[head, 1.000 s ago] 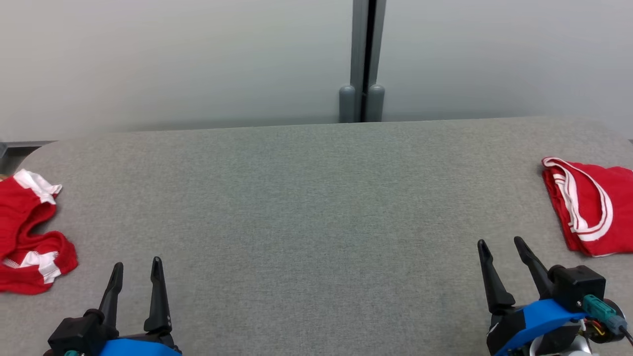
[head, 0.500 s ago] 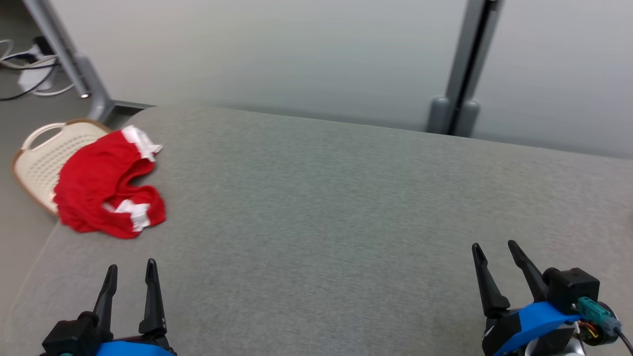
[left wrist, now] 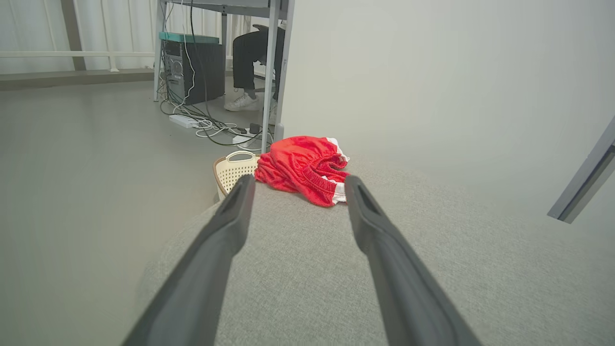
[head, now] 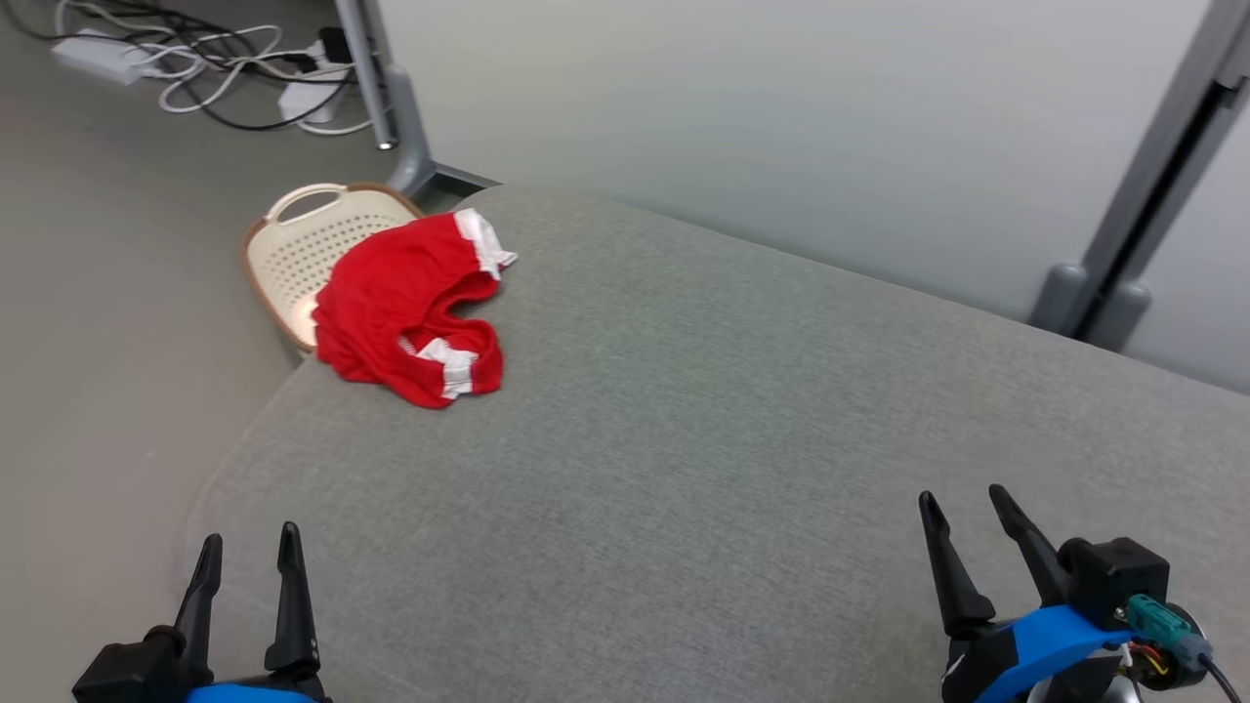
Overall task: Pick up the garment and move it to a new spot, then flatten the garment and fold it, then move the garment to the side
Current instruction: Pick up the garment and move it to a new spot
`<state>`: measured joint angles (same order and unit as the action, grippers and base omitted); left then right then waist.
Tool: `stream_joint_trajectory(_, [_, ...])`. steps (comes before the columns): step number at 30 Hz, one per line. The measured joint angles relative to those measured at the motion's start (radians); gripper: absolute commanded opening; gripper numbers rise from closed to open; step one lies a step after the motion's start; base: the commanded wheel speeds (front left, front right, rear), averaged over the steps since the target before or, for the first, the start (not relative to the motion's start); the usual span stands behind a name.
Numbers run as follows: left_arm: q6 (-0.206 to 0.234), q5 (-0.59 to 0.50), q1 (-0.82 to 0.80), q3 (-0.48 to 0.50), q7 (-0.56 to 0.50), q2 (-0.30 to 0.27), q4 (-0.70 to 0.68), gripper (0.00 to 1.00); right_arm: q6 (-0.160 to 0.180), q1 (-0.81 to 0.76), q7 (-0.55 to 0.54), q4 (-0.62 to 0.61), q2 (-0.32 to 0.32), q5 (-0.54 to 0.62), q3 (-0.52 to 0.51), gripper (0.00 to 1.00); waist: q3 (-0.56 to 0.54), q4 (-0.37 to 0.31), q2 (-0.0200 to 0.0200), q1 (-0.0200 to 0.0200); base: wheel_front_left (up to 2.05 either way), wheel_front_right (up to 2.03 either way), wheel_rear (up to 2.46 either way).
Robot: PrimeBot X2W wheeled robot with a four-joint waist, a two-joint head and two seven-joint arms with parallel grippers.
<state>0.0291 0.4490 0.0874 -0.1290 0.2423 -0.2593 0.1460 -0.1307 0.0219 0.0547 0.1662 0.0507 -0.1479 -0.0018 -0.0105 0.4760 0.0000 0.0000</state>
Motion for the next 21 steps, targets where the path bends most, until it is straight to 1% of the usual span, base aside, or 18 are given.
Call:
stream_joint_trajectory(3, [0.003, 0.004, 0.013, 0.004, 0.000, -0.003, -0.007, 1.00, 0.000, -0.002, 0.000, 0.007, 0.000, -0.003, 0.012, 1.00, -0.002, 0.033, 0.0000, 0.0000, 0.00, 0.00, 0.00])
stream_joint_trajectory(5, [0.007, 0.009, 0.021, 0.011, 0.000, -0.003, -0.011, 1.00, 0.000, 0.002, -0.001, 0.009, -0.001, -0.003, 0.021, 1.00, 0.003, 0.042, 0.0000, -0.0001, 0.00, 0.00, 0.00])
stream_joint_trajectory(10, [0.014, 0.010, 0.031, 0.016, 0.006, 0.000, -0.025, 1.00, 0.000, 0.017, -0.002, 0.018, 0.000, 0.006, 0.036, 1.00, 0.017, 0.049, 0.0000, -0.0001, 0.00, 0.00, 0.00])
stream_joint_trajectory(21, [0.014, 0.018, 0.038, 0.020, 0.005, 0.000, -0.027, 1.00, 0.000, 0.031, -0.001, 0.031, 0.000, 0.005, 0.044, 1.00, 0.027, 0.051, 0.0000, -0.0001, 0.00, 0.00, 0.00])
